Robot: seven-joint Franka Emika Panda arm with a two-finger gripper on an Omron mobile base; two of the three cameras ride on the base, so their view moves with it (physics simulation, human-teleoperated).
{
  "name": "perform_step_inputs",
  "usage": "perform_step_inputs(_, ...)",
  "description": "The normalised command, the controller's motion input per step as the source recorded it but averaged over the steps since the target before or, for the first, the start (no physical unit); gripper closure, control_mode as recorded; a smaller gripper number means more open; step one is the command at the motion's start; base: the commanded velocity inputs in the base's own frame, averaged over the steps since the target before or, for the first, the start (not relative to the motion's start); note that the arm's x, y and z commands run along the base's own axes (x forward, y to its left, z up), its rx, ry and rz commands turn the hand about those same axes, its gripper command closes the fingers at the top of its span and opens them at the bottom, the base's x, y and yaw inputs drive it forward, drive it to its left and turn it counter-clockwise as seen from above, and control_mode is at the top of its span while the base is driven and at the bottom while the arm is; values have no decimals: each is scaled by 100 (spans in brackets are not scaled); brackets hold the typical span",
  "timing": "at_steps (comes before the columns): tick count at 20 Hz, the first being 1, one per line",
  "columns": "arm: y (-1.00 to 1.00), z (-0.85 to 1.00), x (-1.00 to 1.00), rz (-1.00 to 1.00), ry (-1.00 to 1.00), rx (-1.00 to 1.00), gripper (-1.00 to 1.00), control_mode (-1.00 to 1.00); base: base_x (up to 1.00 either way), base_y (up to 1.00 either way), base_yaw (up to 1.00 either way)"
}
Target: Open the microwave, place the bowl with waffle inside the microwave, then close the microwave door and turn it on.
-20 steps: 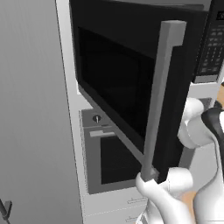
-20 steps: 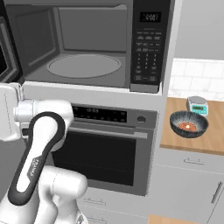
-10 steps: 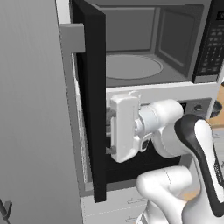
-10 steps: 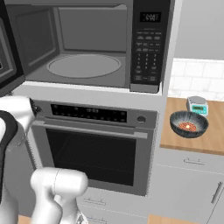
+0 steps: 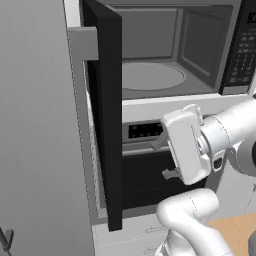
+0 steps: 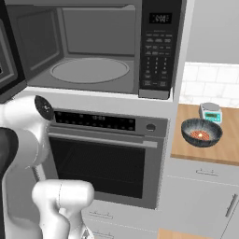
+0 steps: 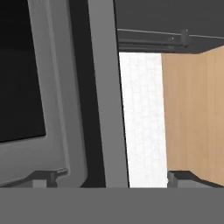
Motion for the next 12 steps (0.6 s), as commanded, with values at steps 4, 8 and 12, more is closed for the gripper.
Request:
perform_step_inputs(4,-100,-31,9,-44,-9,-11,-100,-100,0,0,0)
perform_step_inputs(8,-100,-47,13,-55,-4,0,-100,-100,0,0,0)
perform_step_inputs(12,-100,-50,12,-59,-1,0,-100,-100,0,0,0)
